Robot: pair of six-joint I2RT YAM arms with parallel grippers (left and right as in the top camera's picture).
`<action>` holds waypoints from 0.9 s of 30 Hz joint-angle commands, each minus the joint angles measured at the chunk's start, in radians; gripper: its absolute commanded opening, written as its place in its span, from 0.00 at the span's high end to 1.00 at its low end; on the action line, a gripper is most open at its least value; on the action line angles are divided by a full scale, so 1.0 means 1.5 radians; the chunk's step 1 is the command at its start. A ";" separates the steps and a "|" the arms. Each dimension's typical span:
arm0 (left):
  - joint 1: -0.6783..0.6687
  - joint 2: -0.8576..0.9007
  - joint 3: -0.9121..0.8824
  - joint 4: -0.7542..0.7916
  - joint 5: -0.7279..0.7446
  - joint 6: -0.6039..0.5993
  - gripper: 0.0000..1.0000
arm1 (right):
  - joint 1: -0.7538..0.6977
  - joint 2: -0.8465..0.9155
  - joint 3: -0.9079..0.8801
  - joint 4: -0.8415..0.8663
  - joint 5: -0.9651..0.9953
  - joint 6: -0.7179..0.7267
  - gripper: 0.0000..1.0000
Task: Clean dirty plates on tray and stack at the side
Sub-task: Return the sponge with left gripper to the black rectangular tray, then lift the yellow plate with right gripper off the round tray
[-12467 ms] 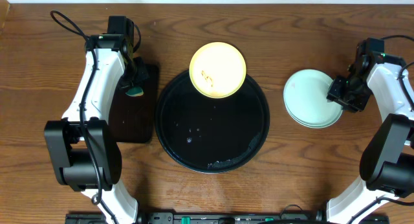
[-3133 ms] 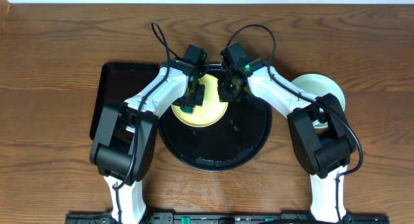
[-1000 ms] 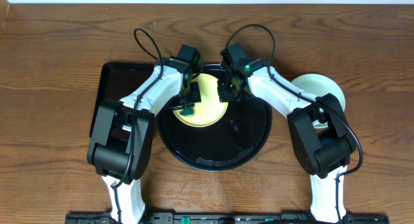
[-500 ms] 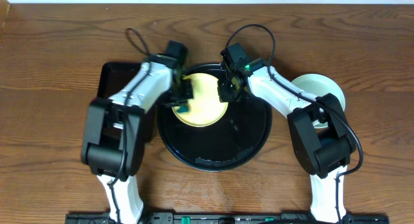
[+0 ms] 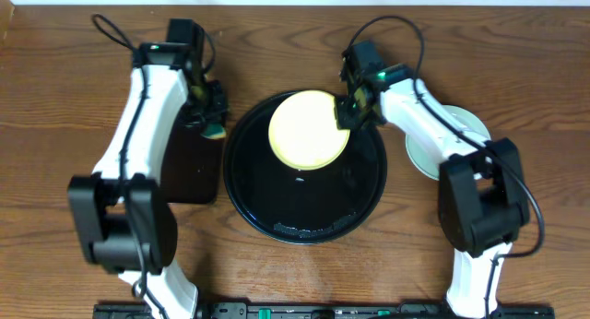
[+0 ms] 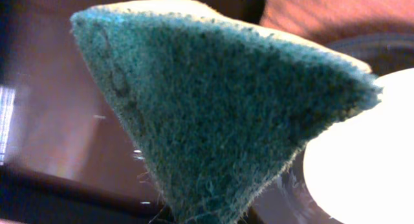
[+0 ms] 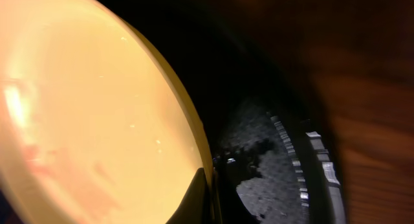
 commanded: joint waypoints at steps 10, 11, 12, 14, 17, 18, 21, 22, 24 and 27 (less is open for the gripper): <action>0.048 0.026 -0.011 -0.002 -0.109 0.086 0.85 | 0.004 -0.033 0.016 -0.023 0.013 -0.015 0.99; 0.048 0.030 -0.012 -0.002 -0.109 0.086 0.77 | 0.004 -0.033 0.016 -0.024 0.012 -0.015 0.99; 0.048 0.035 -0.013 -0.002 -0.109 0.086 0.69 | 0.004 -0.033 0.016 -0.026 0.013 -0.015 0.99; 0.048 0.041 -0.013 -0.002 -0.109 0.086 0.56 | 0.004 -0.033 0.016 -0.030 0.013 -0.017 0.99; 0.048 0.043 -0.013 -0.002 -0.109 0.086 0.36 | 0.003 -0.033 0.016 -0.034 0.013 -0.018 0.99; 0.048 0.043 -0.013 -0.002 -0.109 0.085 0.31 | 0.003 -0.034 0.016 -0.035 0.013 -0.018 0.99; 0.048 0.043 -0.013 -0.002 -0.109 0.086 0.26 | 0.003 -0.042 0.016 -0.040 0.013 -0.022 0.99; 0.048 0.043 -0.013 -0.002 -0.109 0.086 0.26 | 0.002 -0.047 0.016 -0.041 0.013 -0.026 0.99; 0.048 0.043 -0.013 -0.002 -0.109 0.086 0.26 | 0.002 -0.062 0.016 -0.041 0.017 -0.040 0.99; 0.048 0.043 -0.013 -0.002 -0.109 0.086 0.26 | 0.004 -0.090 0.016 -0.046 0.070 -0.050 0.99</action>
